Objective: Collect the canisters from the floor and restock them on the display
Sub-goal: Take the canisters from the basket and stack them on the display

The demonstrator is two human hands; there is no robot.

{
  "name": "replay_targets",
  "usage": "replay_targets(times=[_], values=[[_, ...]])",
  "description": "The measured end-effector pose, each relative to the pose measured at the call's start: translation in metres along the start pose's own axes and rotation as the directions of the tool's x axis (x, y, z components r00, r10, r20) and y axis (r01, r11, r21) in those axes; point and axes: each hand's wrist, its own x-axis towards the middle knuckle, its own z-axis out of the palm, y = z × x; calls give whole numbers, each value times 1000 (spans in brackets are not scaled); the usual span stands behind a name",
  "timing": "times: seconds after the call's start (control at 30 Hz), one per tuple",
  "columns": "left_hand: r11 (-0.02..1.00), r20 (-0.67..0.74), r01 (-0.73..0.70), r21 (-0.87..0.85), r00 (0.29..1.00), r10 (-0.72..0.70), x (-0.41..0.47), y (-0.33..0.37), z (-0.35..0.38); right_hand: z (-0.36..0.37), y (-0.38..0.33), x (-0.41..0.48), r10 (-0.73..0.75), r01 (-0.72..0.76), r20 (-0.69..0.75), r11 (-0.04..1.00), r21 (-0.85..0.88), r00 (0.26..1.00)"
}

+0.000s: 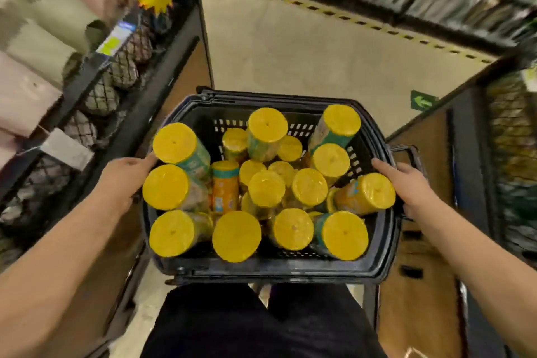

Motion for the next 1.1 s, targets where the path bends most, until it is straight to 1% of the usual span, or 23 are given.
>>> replay_targets(times=[0.13,0.17,0.23,0.3,0.37,0.43,0.47,0.53,0.57,0.67,0.77,0.87,0.97,1.03,1.1], values=[[998,2,-39,43,999,39,57,92,51,-21,0,58,119,-115,-44,988,103,992],[998,4,-55,43,998,55,70,115,66,-26,-3,74,125,-119,-38,983,143,991],[994,-9,-47,102,999,48,91,156,94,-32,-17,103,146,-136,-48,976,167,988],[995,4,-35,98,999,35,126,196,122,-41,-36,133,145,-132,-50,969,210,988],[987,-9,-40,156,999,42,163,221,143,-50,-54,160,157,-140,-68,967,212,985],[984,44,-45,174,998,38,174,261,171,-62,-69,184,170,-147,-94,966,212,981],[979,54,-61,192,997,52,179,283,183,-67,-78,196,176,-148,-116,965,217,978],[953,58,-116,280,993,103,197,323,209,-75,-98,221,198,-164,-173,967,193,965],[940,78,-138,311,990,119,206,340,220,-78,-108,231,210,-172,-195,966,194,958],[949,147,-203,242,974,170,247,392,254,-84,-136,259,247,-183,-256,951,249,935],[947,300,-257,193,934,193,295,446,291,-80,-157,283,293,-180,-355,931,316,888],[911,405,-335,239,888,220,333,499,326,-74,-183,296,369,-216,-404,901,377,837],[866,489,-419,274,836,250,354,565,374,-69,-193,310,442,-204,-467,855,476,766],[831,538,-461,312,807,245,362,603,409,-62,-195,319,498,-199,-470,811,551,729],[798,579,-501,336,778,245,366,635,442,-58,-191,329,564,-202,-425,738,643,707]])
